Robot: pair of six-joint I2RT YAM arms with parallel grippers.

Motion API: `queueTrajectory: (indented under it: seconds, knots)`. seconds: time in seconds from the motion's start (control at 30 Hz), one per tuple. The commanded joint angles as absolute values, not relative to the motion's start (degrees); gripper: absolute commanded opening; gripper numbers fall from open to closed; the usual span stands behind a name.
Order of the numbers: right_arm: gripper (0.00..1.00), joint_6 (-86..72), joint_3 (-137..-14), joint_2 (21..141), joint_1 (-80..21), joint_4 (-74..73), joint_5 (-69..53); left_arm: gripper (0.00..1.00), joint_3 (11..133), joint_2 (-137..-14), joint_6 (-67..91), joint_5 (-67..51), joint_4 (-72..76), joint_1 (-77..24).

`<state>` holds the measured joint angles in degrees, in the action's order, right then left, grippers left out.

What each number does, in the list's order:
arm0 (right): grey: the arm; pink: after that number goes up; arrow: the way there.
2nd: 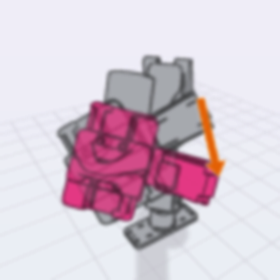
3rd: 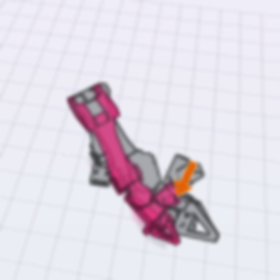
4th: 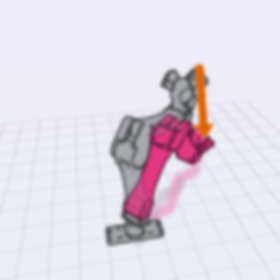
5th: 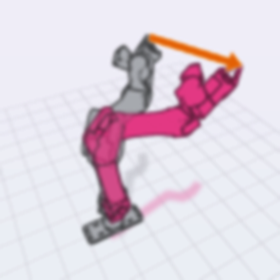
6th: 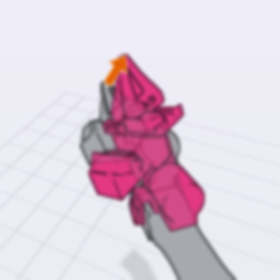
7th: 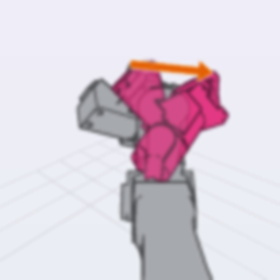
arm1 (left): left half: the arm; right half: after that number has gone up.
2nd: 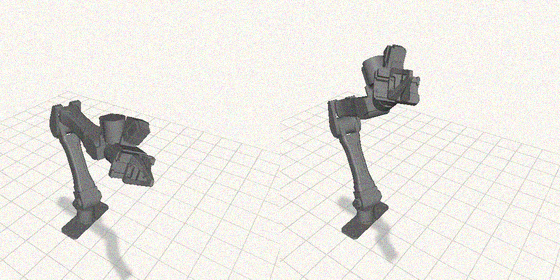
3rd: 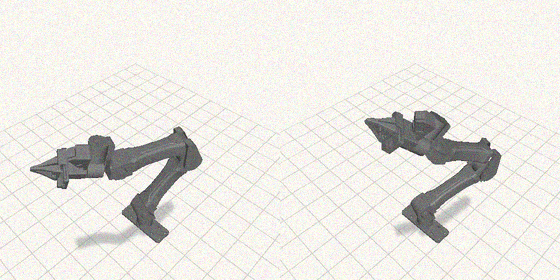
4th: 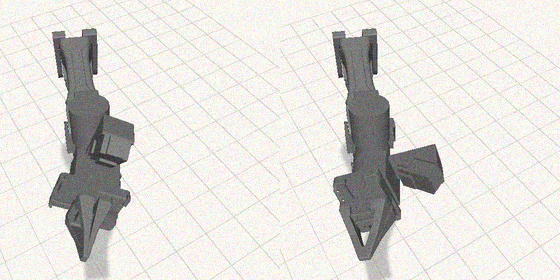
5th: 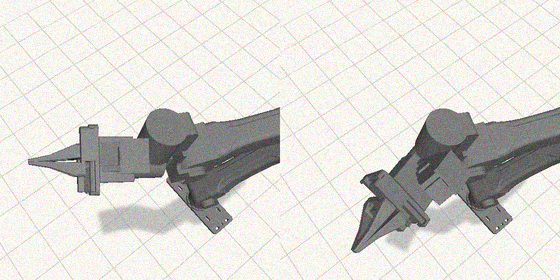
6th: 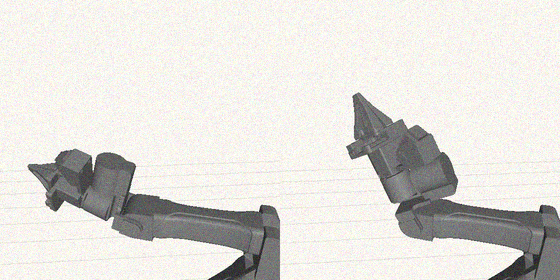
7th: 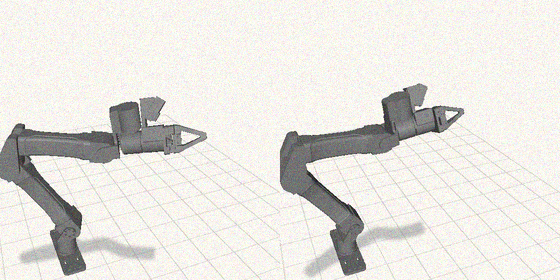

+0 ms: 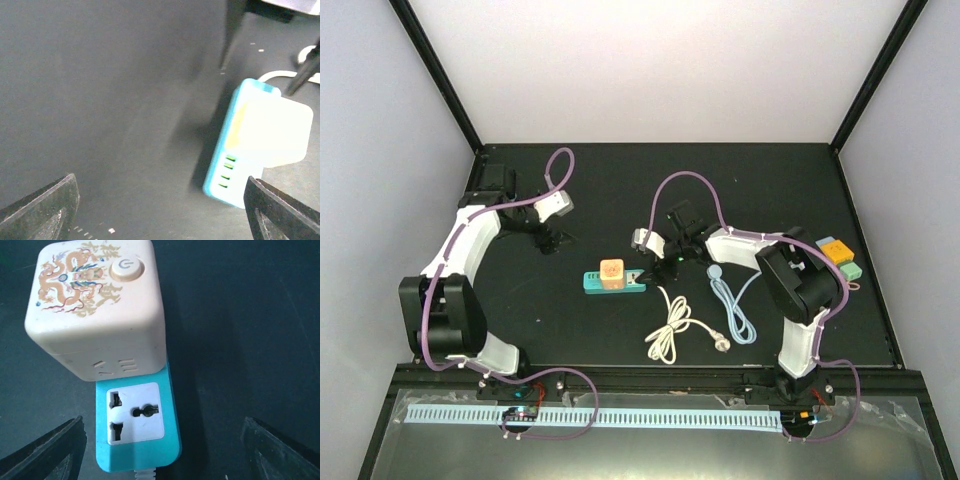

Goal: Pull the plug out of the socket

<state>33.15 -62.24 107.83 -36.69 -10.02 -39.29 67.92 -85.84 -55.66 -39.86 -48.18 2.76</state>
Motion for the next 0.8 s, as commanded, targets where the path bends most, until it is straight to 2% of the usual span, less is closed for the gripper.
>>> queueTrajectory:
  seconds: [0.0,0.4,0.77]
  knots:
    - [0.87,36.17,-61.92,106.74,-37.02,-11.14,-42.44,0.91,66.16,-84.48,-64.23,-49.08,-54.76,0.99]
    - [0.86,37.62,-62.73,110.68,-37.47,-11.76,-41.72,0.89,58.53,-83.38,-62.99,-43.96,-48.3,-7.86]
    - [0.79,36.75,-63.65,113.47,-39.54,-10.3,-39.99,0.88,55.24,-84.43,-60.74,-41.88,-42.18,-14.46]
